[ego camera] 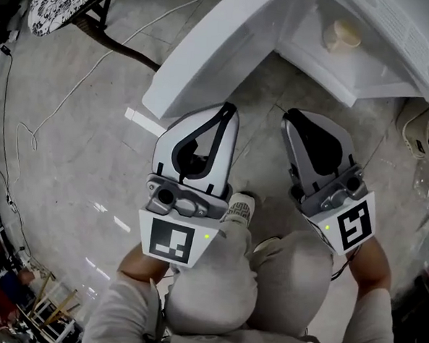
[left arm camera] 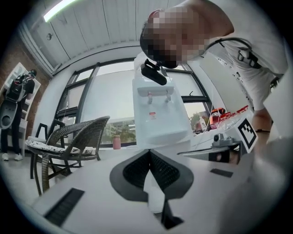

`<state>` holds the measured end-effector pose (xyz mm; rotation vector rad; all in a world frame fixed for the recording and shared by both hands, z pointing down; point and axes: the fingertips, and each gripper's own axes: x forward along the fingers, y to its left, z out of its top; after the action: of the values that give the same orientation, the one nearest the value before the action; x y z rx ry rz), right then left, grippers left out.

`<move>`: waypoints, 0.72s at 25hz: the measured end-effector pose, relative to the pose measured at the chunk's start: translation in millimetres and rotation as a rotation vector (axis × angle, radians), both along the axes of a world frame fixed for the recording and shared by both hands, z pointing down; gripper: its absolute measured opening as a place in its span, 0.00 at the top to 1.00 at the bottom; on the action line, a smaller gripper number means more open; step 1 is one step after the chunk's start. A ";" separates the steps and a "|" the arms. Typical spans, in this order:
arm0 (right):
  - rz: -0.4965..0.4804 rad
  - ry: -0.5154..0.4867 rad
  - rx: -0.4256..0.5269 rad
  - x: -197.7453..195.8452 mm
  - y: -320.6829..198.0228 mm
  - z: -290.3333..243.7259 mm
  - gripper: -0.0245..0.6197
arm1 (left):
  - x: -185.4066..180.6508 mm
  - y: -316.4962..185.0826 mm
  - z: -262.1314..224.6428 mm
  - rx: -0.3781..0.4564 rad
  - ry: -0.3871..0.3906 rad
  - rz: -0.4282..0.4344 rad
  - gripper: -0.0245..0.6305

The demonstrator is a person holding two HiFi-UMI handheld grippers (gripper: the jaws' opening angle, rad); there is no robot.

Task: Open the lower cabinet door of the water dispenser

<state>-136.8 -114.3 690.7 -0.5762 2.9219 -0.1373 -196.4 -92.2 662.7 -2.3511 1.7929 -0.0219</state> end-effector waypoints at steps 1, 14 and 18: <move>0.025 -0.006 0.006 10.7 -4.3 -3.0 0.91 | 5.8 -3.5 -0.9 0.003 0.003 0.012 0.96; 0.226 -0.016 -0.039 91.0 -19.6 -57.9 0.91 | 40.3 -20.3 -47.6 -0.012 0.044 0.055 0.96; 0.304 -0.007 -0.060 126.0 -7.4 -129.6 0.91 | 51.4 -11.7 -123.2 -0.006 0.030 0.072 0.96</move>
<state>-10.8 -121.7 561.1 -1.0158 2.7888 -0.1876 -145.0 -103.9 539.5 -2.4304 1.7228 0.0185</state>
